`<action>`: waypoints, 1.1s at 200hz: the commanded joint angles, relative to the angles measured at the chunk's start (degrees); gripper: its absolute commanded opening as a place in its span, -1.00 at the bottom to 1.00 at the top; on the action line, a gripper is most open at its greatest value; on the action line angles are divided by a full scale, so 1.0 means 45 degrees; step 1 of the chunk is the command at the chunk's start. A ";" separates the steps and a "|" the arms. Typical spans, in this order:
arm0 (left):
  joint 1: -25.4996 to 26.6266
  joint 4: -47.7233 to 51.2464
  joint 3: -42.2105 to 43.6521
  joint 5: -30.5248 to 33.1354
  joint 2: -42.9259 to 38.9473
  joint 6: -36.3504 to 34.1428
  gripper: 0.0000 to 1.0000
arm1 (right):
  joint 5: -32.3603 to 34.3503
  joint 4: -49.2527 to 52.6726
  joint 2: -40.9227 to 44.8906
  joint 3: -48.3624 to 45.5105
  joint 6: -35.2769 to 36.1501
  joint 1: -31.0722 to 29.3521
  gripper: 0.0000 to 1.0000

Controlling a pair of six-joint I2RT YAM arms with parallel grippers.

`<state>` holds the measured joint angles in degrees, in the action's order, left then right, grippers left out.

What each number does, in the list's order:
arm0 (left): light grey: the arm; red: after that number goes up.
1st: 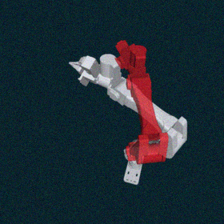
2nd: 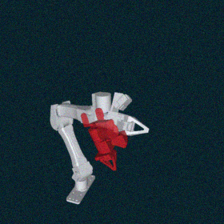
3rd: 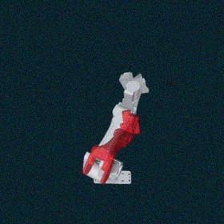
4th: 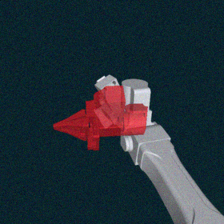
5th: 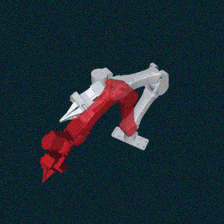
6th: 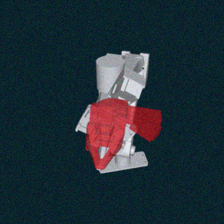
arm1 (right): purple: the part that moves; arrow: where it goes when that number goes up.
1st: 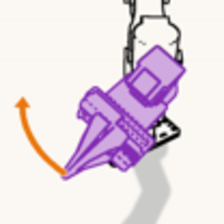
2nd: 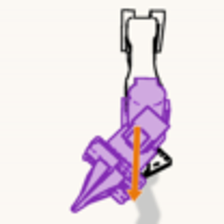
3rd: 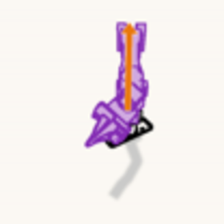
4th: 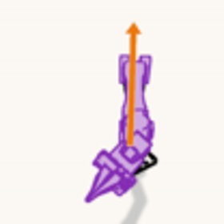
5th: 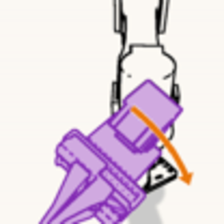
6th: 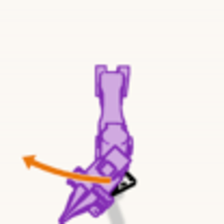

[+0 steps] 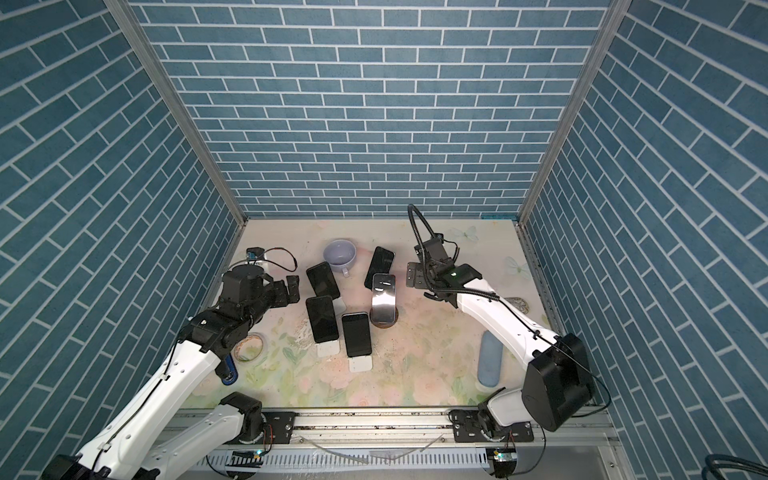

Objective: Remove the phone from the phone stand
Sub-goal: 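Move left gripper toward the white phone stands while right gripper reaches toward the round stand, then lower right gripper around the purple-cased phone on the round wooden stand and close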

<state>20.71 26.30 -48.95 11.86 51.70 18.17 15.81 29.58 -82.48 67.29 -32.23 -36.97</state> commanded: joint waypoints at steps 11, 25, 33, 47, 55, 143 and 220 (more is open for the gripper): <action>0.0403 0.0086 -0.0265 0.0222 0.0070 -0.0133 0.99 | 0.0530 0.0253 -0.0691 0.1102 -0.0953 -0.1026 0.98; 0.0421 -0.0013 -0.0255 0.0118 0.0107 -0.0076 0.99 | 0.0348 0.0238 -0.1022 0.1402 -0.1048 -0.1259 0.98; 0.0463 -0.0044 -0.0255 0.0085 0.0155 -0.0034 0.99 | 0.0306 0.0242 -0.1257 0.1587 -0.1108 -0.1396 0.98; 0.0505 -0.0086 -0.0255 0.0081 0.0192 0.0042 0.99 | 0.0309 0.0200 -0.1643 0.1875 -0.1139 -0.1552 0.98; 0.0549 -0.0103 -0.0256 0.0084 0.0192 0.0042 0.99 | 0.0268 0.0110 -0.1818 0.2005 -0.1139 -0.1699 0.98; 0.0706 -0.0377 -0.0064 0.0116 0.0157 0.0000 0.99 | -0.0760 -0.0155 -0.3743 0.3380 -0.1465 -0.1961 0.98; 0.0691 -0.0455 0.0057 0.0270 0.0102 -0.0151 0.99 | -0.0765 0.0360 -0.4783 0.4204 -0.1744 -0.2204 0.98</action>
<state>23.55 24.88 -48.93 12.43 52.45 18.22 12.23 28.88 -102.04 82.81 -37.69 -46.26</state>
